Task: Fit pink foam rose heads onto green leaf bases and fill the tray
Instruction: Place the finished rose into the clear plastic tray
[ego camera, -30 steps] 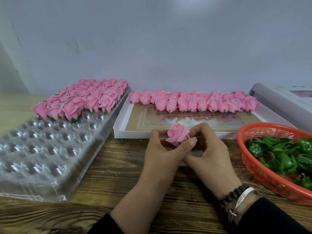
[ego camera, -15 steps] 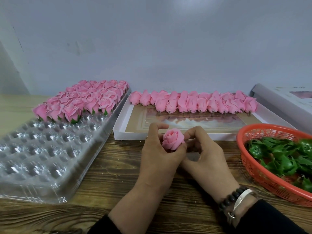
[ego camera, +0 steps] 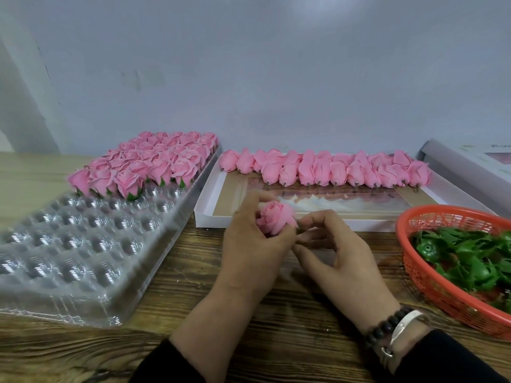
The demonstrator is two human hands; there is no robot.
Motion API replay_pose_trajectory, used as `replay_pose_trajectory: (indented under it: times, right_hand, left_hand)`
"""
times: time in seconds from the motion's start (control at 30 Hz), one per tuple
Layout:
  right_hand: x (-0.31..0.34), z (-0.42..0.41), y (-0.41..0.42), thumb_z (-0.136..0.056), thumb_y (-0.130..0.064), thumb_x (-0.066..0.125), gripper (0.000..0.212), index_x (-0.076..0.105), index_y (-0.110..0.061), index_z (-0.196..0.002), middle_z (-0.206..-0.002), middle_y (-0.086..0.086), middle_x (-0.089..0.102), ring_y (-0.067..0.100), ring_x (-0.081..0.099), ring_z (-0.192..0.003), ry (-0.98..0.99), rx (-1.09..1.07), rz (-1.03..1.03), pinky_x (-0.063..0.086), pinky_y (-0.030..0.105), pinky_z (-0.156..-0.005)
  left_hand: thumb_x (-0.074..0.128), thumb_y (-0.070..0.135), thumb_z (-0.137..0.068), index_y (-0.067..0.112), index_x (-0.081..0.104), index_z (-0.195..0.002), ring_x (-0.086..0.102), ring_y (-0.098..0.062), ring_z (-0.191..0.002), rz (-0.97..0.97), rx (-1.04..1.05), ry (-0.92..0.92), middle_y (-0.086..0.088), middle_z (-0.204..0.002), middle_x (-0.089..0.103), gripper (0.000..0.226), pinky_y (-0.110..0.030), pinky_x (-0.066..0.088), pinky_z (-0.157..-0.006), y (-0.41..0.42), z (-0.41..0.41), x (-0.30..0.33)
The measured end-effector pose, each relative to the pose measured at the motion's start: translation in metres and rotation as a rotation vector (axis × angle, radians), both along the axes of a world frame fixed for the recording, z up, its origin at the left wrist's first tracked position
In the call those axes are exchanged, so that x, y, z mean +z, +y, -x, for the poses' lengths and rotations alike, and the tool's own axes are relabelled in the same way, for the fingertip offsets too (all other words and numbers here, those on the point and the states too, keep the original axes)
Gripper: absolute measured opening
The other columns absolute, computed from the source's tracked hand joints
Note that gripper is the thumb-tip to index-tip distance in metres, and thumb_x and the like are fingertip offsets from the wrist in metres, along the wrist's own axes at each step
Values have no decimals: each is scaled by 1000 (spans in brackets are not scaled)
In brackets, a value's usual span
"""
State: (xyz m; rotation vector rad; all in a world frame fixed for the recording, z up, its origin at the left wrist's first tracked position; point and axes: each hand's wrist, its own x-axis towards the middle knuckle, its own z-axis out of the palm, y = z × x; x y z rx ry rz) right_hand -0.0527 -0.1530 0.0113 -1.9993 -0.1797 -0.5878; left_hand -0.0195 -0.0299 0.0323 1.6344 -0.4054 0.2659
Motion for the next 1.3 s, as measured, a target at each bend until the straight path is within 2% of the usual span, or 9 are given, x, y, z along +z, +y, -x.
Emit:
replay_pose_trajectory:
  times: [0.1,0.2,0.3,0.4,0.57,0.8,0.97,1.13,1.3]
  right_hand:
    - [-3,0,-3,-78,-8,66,30,54,-32,-91,-83,-10,61,1,58,-82,4,-33,52,44,12,-77]
    - [-3,1,-3,-79,-6,64,30,54,-32,-90,-81,-11,59,1,57,-84,-7,-25,100,44,11,-73]
    - [-3,1,-3,-80,-3,64,31,54,-32,-85,-81,-15,58,0,56,-83,-12,-11,125,43,8,-71]
    - [-4,-2,-4,-80,-3,64,32,54,-33,-82,-79,-16,57,0,55,-81,13,-11,119,41,8,-67]
    - [-3,-1,-3,-78,1,64,30,56,-28,-83,-78,-14,55,-1,55,-78,2,7,127,39,6,-64]
    - [-3,0,-2,-76,3,64,29,58,-24,-85,-75,-19,53,-1,55,-74,-4,6,134,39,5,-61]
    - [-1,0,-2,-77,4,61,32,58,-26,-86,-86,-34,52,-3,52,-76,6,14,144,37,6,-61]
    - [-1,1,-3,-77,5,60,32,59,-26,-87,-81,-29,54,-2,53,-75,1,11,145,37,6,-63]
    - [-1,0,-3,-78,4,59,35,57,-30,-87,-85,-35,52,-4,52,-76,9,11,165,37,6,-63]
  left_hand:
    - [72,2,-74,10,55,-85,50,-5,-58,-1,101,-39,1,-73,57,21,-20,44,-56,20,-12,14]
    - [73,9,-75,18,54,-86,49,5,-54,-77,245,-84,5,-79,55,24,-12,44,-52,47,-34,31]
    - [73,11,-76,20,52,-86,53,-5,-60,-158,382,-124,7,-77,54,25,-16,45,-52,74,-62,48]
    - [73,12,-76,16,53,-93,49,-4,-55,-384,515,-127,-1,-82,56,26,-13,36,-45,101,-91,58]
    - [75,12,-74,6,58,-103,48,-24,-75,-665,647,-39,-10,-88,53,34,-27,35,-67,135,-119,52]
    - [75,11,-75,10,53,-91,49,-26,-71,-811,596,10,-11,-85,52,26,-31,36,-64,148,-132,29]
    - [74,7,-75,8,54,-92,49,-27,-70,-824,583,44,-13,-86,54,26,-32,39,-63,150,-139,25]
    - [74,4,-74,6,54,-83,49,-28,-75,-884,581,60,-14,-82,55,22,-32,34,-62,148,-142,22]
    - [76,4,-73,3,56,-82,52,-29,-73,-890,577,105,-18,-86,59,22,-32,38,-64,147,-145,22]
